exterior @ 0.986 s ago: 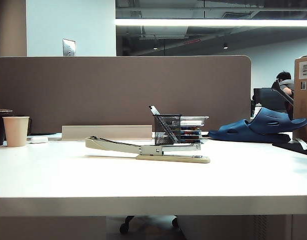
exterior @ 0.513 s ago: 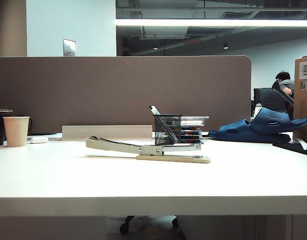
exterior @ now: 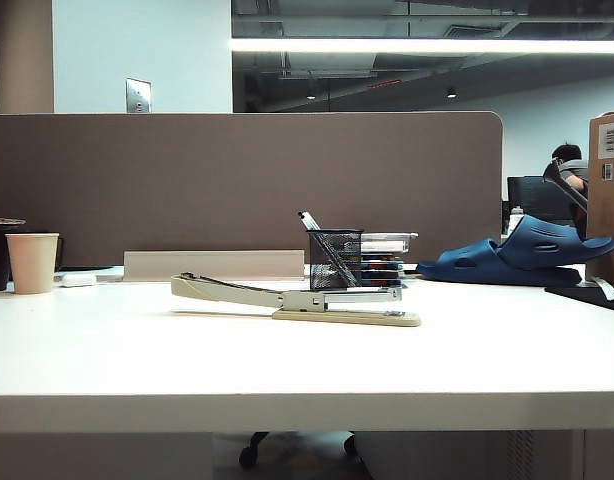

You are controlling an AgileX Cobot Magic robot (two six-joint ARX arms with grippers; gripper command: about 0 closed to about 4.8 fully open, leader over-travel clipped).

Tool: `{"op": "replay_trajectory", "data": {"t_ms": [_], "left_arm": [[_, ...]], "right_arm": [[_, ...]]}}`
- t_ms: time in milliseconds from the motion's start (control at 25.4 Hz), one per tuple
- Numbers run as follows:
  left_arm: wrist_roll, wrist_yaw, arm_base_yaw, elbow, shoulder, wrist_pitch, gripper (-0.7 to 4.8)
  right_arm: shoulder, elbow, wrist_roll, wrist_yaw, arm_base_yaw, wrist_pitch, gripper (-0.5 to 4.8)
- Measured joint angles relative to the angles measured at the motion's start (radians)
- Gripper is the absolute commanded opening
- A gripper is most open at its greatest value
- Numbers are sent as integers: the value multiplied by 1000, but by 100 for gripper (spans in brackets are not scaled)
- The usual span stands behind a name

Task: Pick up a set of staples and put them into the open stapler.

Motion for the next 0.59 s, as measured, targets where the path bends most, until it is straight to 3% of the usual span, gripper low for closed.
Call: {"op": "replay_trajectory", "data": {"t_ms": [237,591], "left_arm": [[-8,0,0,-120,-183,-58,-5],[-52,6,-34,-156,-278,-98,-5]], "right_arm": [[-197,-203,12,30,0,35,-9],[-401,-436,18,33,0,122,-9]]}}
